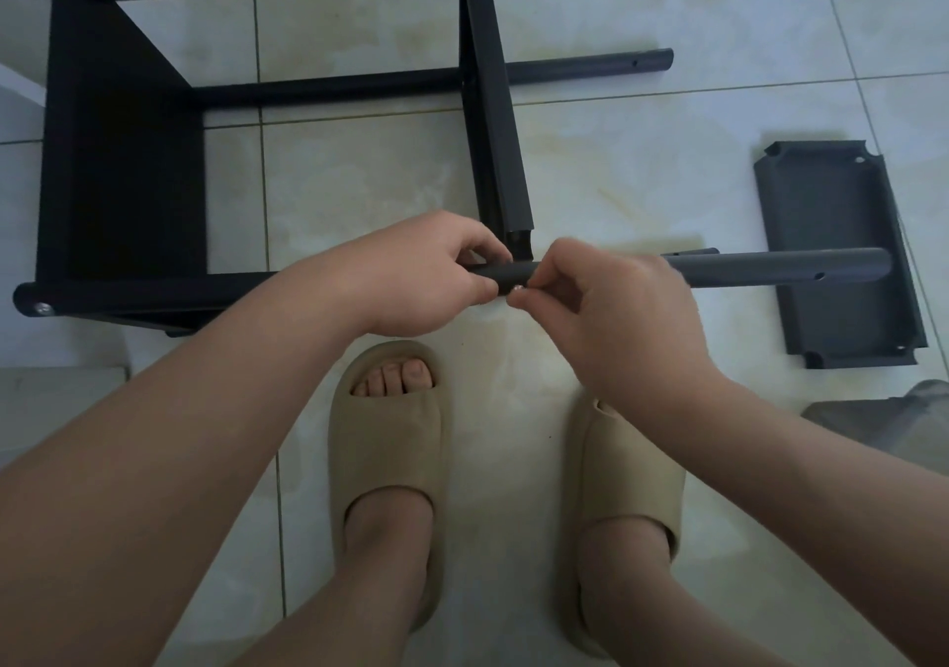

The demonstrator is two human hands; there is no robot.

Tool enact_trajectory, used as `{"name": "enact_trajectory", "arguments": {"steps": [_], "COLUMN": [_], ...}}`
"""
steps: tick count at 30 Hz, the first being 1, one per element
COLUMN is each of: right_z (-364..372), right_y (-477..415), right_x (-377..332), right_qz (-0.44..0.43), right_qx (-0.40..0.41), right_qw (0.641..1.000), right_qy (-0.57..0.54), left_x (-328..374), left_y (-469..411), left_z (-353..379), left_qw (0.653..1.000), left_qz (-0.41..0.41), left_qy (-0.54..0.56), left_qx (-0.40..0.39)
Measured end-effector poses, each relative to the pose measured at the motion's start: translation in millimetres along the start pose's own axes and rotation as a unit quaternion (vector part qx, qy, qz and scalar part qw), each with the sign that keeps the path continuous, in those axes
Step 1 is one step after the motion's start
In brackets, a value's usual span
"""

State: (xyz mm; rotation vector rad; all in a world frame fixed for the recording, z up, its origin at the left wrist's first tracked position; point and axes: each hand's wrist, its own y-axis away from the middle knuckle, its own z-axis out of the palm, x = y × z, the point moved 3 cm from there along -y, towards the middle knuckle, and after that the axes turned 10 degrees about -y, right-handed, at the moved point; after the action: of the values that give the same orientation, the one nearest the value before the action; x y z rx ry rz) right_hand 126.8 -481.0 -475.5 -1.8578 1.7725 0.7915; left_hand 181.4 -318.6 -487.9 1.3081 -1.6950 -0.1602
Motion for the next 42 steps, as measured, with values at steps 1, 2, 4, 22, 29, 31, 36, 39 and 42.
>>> {"name": "enact_trajectory", "arguments": {"steps": [1,2,4,22,29,31,36,39,42], "right_z": [-4.6,-8.0,-12.8,-11.4,-7.2,-6.6,-7.9,-8.3,-7.0], "right_y": [-2.9,-7.0,-18.0,-45.4,-50.3,-50.8,-51.6,-52.2,-52.1], "right_x": [-3.0,-4.1,-0.4,27.3,33.9,34.3,35.1,34.9,35.6], "right_qz": [-0.037,-0.056,-0.03,0.031,0.037,0.038,0.04,0.036,0.039], "right_qx": [0.017,0.021,-0.024,-0.084,-0.084,-0.083,-0.078,-0.072,-0.076], "right_qw": [0.997,0.993,0.987,0.991,0.992,0.992,0.993,0.993,0.993], "right_qy": [0.058,0.099,0.157,0.101,0.09,0.087,0.083,0.082,0.086], "left_x": [-0.4,-0.8,-0.6,-3.8,-5.3,-5.2,-4.3,-4.3,-4.9], "left_y": [0.2,0.4,0.9,-60.6,-59.6,-58.6,-55.2,-53.4,-51.5], "left_z": [-0.9,-1.7,-3.0,-13.1,-13.5,-13.9,-16.5,-17.3,-16.7], "left_qw": [1.0,1.0,0.999,0.993,0.994,0.994,0.995,0.995,0.995], "left_qz": [-0.008,-0.016,-0.026,-0.056,-0.055,-0.055,-0.05,-0.051,-0.054], "left_qy": [0.008,0.013,0.021,0.06,0.064,0.06,0.041,0.027,0.034], "left_qx": [0.003,0.004,0.003,0.079,0.074,0.074,0.074,0.081,0.076]}}
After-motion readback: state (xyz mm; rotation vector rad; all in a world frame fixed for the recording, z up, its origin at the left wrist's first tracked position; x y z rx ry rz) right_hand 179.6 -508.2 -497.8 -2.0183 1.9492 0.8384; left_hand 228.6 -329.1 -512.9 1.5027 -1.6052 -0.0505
